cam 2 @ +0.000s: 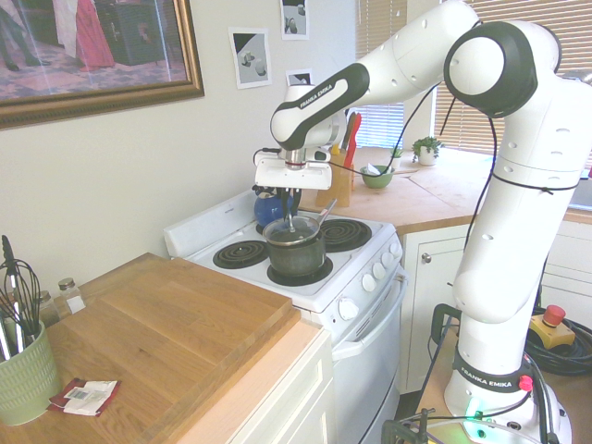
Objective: Cover the lid of the pot
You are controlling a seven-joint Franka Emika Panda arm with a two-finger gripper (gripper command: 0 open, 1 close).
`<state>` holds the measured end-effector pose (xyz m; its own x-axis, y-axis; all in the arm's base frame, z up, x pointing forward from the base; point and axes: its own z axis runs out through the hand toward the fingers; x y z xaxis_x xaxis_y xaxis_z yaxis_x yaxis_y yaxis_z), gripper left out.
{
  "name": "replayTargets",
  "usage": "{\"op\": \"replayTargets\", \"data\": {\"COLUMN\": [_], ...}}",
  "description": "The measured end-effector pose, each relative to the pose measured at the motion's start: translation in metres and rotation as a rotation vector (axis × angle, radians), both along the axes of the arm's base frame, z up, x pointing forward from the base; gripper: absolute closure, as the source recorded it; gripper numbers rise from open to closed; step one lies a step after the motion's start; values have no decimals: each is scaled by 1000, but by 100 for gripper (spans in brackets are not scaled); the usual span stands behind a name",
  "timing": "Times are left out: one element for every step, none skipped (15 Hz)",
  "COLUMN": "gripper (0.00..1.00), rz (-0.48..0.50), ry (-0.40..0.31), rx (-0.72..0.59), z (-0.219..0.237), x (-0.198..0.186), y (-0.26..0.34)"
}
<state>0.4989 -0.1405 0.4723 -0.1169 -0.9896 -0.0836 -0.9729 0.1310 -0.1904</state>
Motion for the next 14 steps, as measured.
{"op": "replayTargets", "data": {"gripper": [100, 100, 100, 100, 100, 100, 100, 100, 100, 100, 100, 100, 100, 100], "rz": [0, 0, -3, -6, -6, -5, -2, 3, 10, 17, 24, 29, 34, 37], "ry": [-1, 4, 9, 16, 24, 31, 39, 45, 47, 46, 43, 38, 34, 33], "rx": [-1, 0, 1, -1, -5, -11, -12, -13, -16, -19, -24, -27, -30, -31], "z": [1, 0, -3, -6, -9, -12, -15, -18, -19, -18, -16, -15, -12, -12], "x": [0, 0, 0, -1, -2, -3, -5, -6, -7, -9, -12, -15, -18, -21], "y": [0, 0, -2, -4, -6, -7, -7, -5, -2, 1, 5, 7, 10, 12]}}
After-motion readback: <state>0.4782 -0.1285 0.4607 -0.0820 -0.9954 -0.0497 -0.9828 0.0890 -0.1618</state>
